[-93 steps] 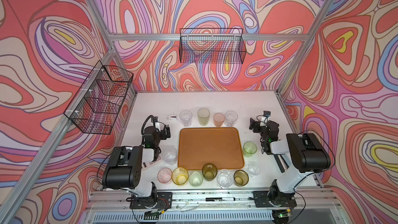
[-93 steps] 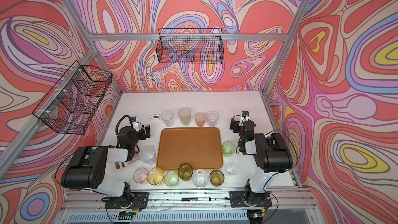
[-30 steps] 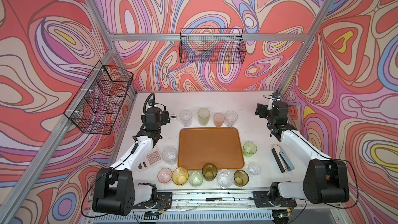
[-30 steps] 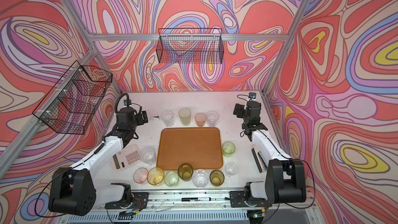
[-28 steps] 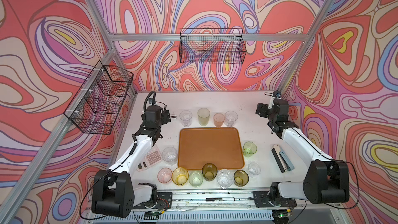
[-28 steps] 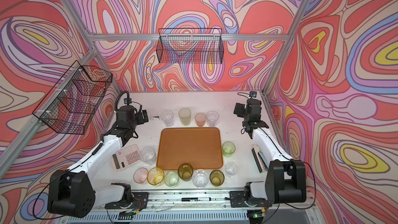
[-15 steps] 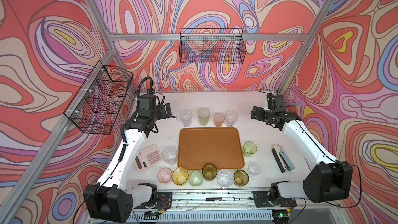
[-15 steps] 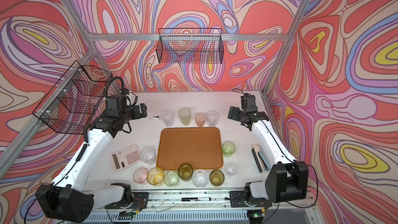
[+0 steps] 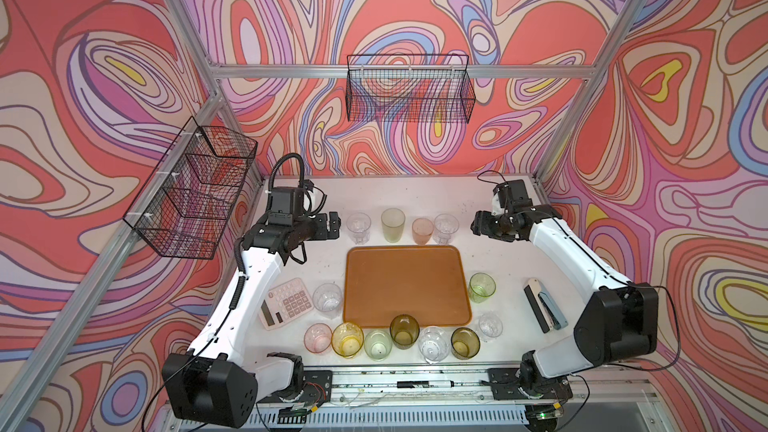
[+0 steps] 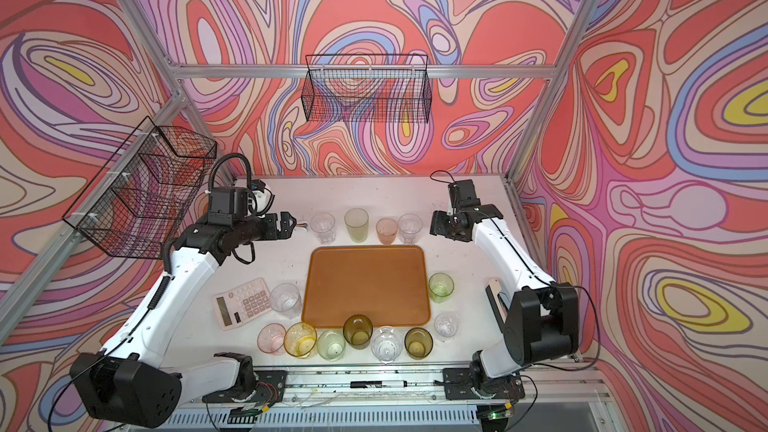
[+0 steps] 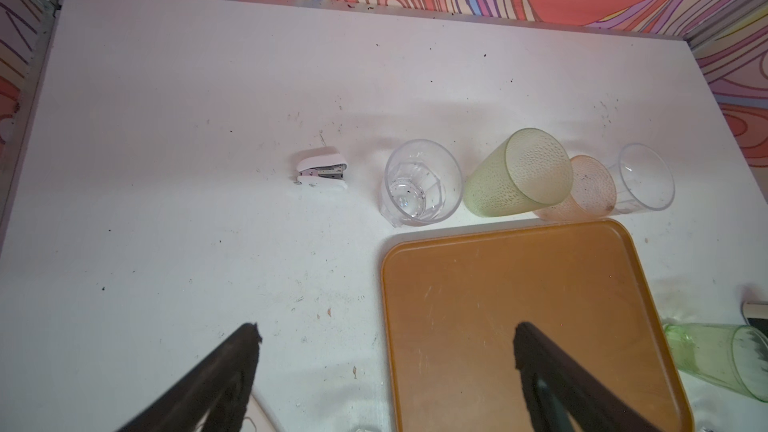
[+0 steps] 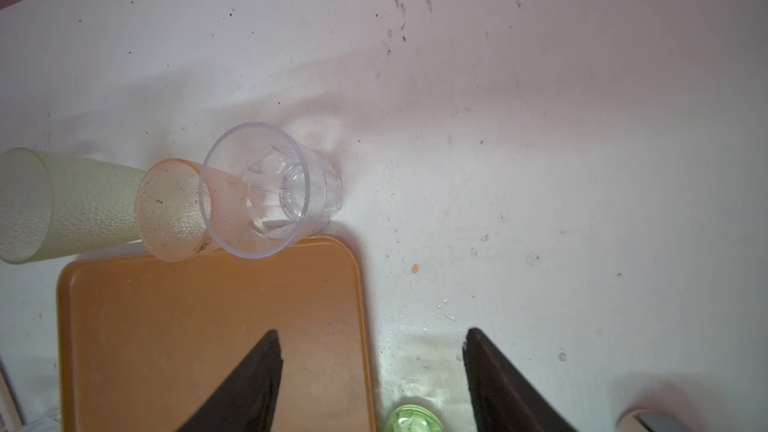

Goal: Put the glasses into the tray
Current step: 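Raise right gripper toward clear glass at tray's far corner while left gripper rises over tray, then lower right gripper onto the clear glass rim and close it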

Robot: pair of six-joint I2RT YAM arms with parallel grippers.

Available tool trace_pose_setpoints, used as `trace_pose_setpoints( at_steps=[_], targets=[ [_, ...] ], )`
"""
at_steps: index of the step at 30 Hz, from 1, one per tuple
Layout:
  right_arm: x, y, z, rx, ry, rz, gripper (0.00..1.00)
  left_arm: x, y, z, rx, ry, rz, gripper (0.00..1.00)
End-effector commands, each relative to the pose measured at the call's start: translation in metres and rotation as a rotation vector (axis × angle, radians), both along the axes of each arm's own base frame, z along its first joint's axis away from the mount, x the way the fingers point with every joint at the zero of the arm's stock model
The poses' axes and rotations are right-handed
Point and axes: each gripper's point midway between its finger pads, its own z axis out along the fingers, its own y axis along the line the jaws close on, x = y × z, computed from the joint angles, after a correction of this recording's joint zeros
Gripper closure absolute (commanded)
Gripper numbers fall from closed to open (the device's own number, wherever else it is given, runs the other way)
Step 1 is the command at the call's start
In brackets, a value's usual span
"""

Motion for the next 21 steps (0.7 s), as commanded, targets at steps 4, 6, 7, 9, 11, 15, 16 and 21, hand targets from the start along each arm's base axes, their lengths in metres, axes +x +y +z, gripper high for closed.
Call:
trace_pose_setpoints(
  at_steps=[4, 6, 7, 9, 11, 15, 16, 21],
  targets=[
    [0.02, 0.015, -0.004, 0.014, 0.015, 0.03, 0.36, -0.01, -0.016, -0.005, -0.051, 0.032, -0.083, 0.02],
    [0.024, 0.017, -0.007, 0.014, 0.022, 0.039, 0.39, -0.011, -0.019, -0.004, -0.068, 0.035, -0.093, 0.03],
    [0.027, 0.018, -0.009, 0.01, 0.027, 0.042, 0.39, -0.011, -0.02, -0.005, -0.073, 0.039, -0.097, 0.02],
    [0.032, 0.019, -0.01, 0.006, 0.026, 0.047, 0.39, -0.012, -0.023, -0.005, -0.086, 0.041, -0.106, 0.03],
    [0.037, 0.02, -0.011, -0.003, 0.029, 0.054, 0.39, -0.012, -0.025, -0.005, -0.099, 0.041, -0.116, 0.03],
    [0.045, 0.02, -0.013, -0.018, 0.04, 0.06, 0.42, -0.012, -0.031, -0.005, -0.125, 0.045, -0.138, 0.03],
    [0.047, 0.021, -0.014, -0.02, 0.042, 0.062, 0.42, -0.012, -0.033, -0.005, -0.131, 0.045, -0.146, 0.03],
    [0.054, 0.026, -0.028, -0.012, 0.078, 0.083, 0.47, -0.014, -0.04, -0.003, -0.16, 0.049, -0.179, 0.03]
  ],
)
